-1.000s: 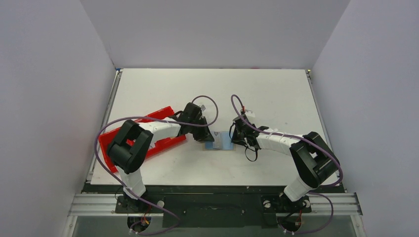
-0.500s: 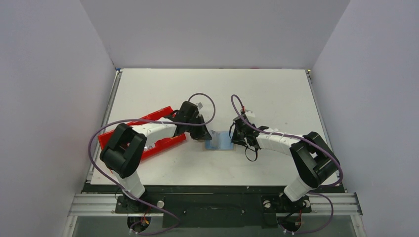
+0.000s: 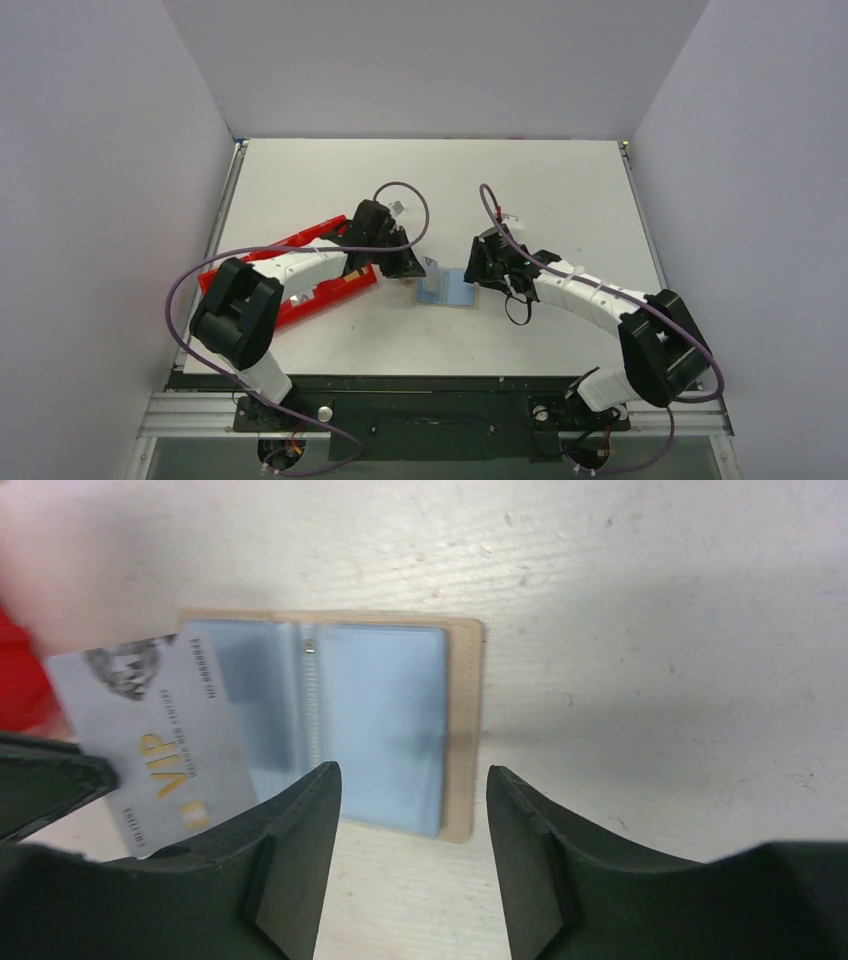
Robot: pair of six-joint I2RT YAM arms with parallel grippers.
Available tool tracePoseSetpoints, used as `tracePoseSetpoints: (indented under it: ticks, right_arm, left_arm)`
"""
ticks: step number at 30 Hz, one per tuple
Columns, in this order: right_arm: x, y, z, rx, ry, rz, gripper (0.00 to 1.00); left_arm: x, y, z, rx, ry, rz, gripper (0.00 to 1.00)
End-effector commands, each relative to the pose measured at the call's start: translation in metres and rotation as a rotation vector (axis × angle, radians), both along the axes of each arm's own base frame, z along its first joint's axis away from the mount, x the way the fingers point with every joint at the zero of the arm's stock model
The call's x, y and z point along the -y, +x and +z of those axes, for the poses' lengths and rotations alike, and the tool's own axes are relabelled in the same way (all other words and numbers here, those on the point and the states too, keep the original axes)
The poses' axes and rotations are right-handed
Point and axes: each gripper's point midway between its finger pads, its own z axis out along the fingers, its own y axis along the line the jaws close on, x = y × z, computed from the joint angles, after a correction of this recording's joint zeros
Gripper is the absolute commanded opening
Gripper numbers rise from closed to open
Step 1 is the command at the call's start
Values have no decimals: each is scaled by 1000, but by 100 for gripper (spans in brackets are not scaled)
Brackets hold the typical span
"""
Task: Take the credit cards out of the card holder
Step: Place the credit card in the storage box.
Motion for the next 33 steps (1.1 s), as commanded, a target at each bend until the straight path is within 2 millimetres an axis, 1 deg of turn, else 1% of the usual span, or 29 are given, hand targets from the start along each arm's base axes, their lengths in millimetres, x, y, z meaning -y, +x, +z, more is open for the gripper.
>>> tracePoseSetpoints:
  ticks: [1,3,4,5,6,7,8,9,12,15,21,25,28,30,32,33]
  right_arm:
    - [-18,14,58,133,102,42,53]
    - [-28,13,76,171,172,78,57]
    - [-36,12,82,181,217,109,59]
    - [-39,10,87,191,245,119,60]
    - [-47,10,96,210,298,146,61]
    - [-49,8,100,214,333,151,61]
    - [-57,9,110,235,395,176,62]
    - [-59,7,114,238,434,174,62]
    - [-69,9,137,289,556,206,62]
    - [-72,8,155,330,635,216,62]
    - [-79,5,175,352,796,228,59]
    - [-82,2,177,341,857,229,56]
    - [-81,2,179,340,889,217,52]
    - [-80,2,180,340,903,212,47]
    - [-80,2,181,341,913,207,38]
    - [-79,3,182,345,917,205,29]
  left_arm:
    - [8,9,45,80,-134,-8,0]
    - [8,11,57,91,-173,-4,0]
    - [11,11,63,101,-199,-13,0]
    - [10,11,69,104,-220,-4,0]
    - [12,13,78,116,-254,-4,0]
    - [11,13,84,128,-275,-2,0]
    - [13,13,91,134,-313,-3,0]
    - [12,13,98,138,-345,-9,0]
    - [12,13,119,159,-455,0,0]
    - [10,12,136,186,-528,-3,0]
    - [7,9,159,231,-604,-11,0]
    - [7,7,168,245,-656,-17,0]
    - [7,6,168,228,-681,-16,0]
    - [7,5,168,225,-686,-17,0]
    - [7,4,168,227,-686,-17,0]
    - [7,4,168,225,-684,-17,0]
